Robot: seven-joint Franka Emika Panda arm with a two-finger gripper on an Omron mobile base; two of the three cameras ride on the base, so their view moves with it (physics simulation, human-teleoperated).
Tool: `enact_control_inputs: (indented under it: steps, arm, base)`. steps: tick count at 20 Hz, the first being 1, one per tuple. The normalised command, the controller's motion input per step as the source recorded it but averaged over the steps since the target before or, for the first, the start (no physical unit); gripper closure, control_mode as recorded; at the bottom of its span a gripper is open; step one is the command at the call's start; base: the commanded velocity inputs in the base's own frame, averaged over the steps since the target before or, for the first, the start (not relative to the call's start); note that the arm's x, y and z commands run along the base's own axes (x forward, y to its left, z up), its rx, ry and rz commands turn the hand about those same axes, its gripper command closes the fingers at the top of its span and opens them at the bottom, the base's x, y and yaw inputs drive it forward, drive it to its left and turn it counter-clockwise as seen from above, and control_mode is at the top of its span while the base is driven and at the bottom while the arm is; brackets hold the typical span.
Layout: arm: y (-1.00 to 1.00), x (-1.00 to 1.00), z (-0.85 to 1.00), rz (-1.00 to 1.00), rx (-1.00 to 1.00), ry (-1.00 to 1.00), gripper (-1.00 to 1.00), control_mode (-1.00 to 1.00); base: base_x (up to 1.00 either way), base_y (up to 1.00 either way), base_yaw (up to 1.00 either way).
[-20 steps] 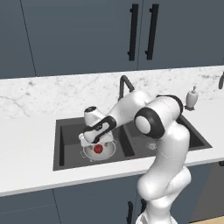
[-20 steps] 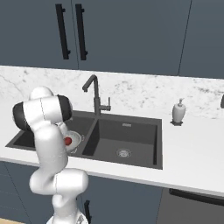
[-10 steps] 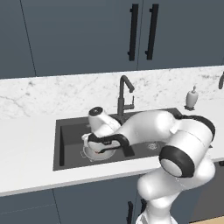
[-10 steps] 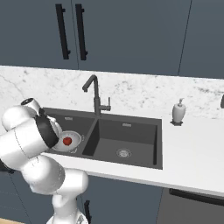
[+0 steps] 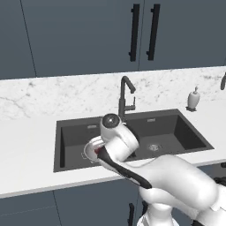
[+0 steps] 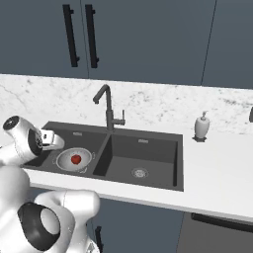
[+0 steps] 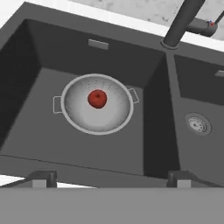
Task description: Put the colander in the sink, put the apple in the colander, and turn on the sink faucet and pour water over the colander.
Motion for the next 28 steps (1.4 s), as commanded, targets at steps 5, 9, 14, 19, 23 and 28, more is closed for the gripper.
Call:
enact_control_inputs:
  steps: [5, 9, 14, 19, 23, 28]
  arm:
    - [-0.24, -0.64, 0.70, 0.30, 0.00, -0.22, -1.00, -1.00]
    - [-0.34, -0.55, 0.65, 0.24, 0.00, -0.18, -1.00, -1.00]
    - [-0.38, -0.36, 0.72, 0.14, 0.08, -0.01, -1.00, -1.00]
    - [-0.39, -0.24, 0.73, 0.05, 0.19, 0.00, -1.00, -1.00]
    - [-0.35, -0.26, 0.57, 0.01, 0.23, 0.00, -1.00, -1.00]
    - [-0.39, -0.32, 0.17, 0.00, 0.25, 0.00, -1.00, -1.00]
  base:
    - [0.00, 0.00, 0.00]
    - [0.00, 0.00, 0.00]
    - [0.00, 0.00, 0.00]
    - [0.00, 0.00, 0.00]
    - [0.00, 0.00, 0.00]
    - [0.00, 0.00, 0.00]
